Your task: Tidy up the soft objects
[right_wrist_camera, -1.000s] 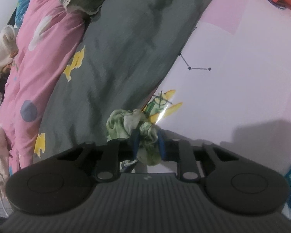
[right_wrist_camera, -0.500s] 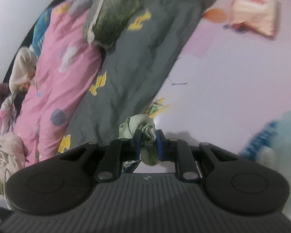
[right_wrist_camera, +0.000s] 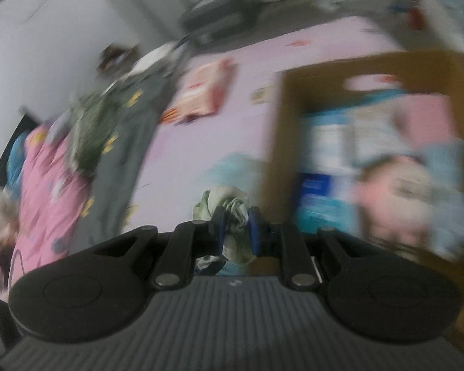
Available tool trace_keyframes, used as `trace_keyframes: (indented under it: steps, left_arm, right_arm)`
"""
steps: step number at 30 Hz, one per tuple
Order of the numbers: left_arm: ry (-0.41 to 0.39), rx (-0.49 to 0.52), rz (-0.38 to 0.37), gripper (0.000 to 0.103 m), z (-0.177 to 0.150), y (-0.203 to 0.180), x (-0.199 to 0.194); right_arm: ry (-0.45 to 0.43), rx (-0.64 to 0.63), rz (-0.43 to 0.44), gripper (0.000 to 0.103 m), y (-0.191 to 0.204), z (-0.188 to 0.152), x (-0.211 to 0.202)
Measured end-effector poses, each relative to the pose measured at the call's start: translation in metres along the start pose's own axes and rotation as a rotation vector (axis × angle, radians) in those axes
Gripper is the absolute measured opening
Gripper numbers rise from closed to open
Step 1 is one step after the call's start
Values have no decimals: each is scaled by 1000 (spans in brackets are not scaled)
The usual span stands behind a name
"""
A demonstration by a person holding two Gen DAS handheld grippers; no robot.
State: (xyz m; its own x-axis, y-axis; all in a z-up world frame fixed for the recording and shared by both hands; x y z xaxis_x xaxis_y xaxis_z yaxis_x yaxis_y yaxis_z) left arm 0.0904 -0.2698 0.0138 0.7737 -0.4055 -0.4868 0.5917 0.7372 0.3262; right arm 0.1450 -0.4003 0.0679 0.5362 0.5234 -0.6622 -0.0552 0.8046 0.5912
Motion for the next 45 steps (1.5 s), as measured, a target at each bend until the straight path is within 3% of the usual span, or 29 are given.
trace_keyframes:
  steps: [3,7,9,11,17,23,25,31,33,38,45]
  left_arm:
    - [11,-16,-124,25,15,-38,13]
    - [54,-25,-254,40,24,-73,33]
    - [92,-9,-265,48,21,-85,39]
    - [103,6,-256,49,17,-88,42]
    - [134,-7,-191,55,10,-66,44]
    - [142,-67,-145,63,10,-38,27]
    - [128,-85,-133,72,11,-27,18]
    - [90,-140,-60,88,1,14,-9]
    - [79,-161,-29,93,-5,30,-20]
    - [73,-231,105,103,-32,71,-50]
    - [116,-293,251,103,-65,109,-80]
  right_arm:
    - [-52,63,-63,14,-43,-17,-41]
    - [-99,117,-147,14,-90,-38,-79]
    - [-114,111,-209,14,-104,-44,-87]
    - [-119,94,-266,13,-117,-48,-92]
    - [-95,41,-370,13,-143,-54,-89]
    - [-115,31,-383,15,-139,-56,-88]
    - [-141,48,-354,16,-135,-59,-93]
    - [-289,69,-273,38,-104,-81,-117]
    - [-343,51,-245,54,-89,-93,-124]
    - [-457,17,-193,78,-51,-123,-127]
    - [-514,7,-130,88,-7,-151,-100]
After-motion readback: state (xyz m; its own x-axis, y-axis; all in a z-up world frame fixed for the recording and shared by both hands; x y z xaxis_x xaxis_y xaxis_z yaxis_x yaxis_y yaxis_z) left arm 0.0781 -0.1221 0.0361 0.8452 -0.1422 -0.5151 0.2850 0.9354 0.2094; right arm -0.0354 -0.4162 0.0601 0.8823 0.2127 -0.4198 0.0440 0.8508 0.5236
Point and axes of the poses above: each gripper's, at about its wrist camera, not at the fingertips, and x roughly the way its jaws point, y to its left, z to its top, the point moved 3 cm from there along x, roughly the way its jaws point, and after that the axes turned 11 degrees about z, right-handed, at the moved point
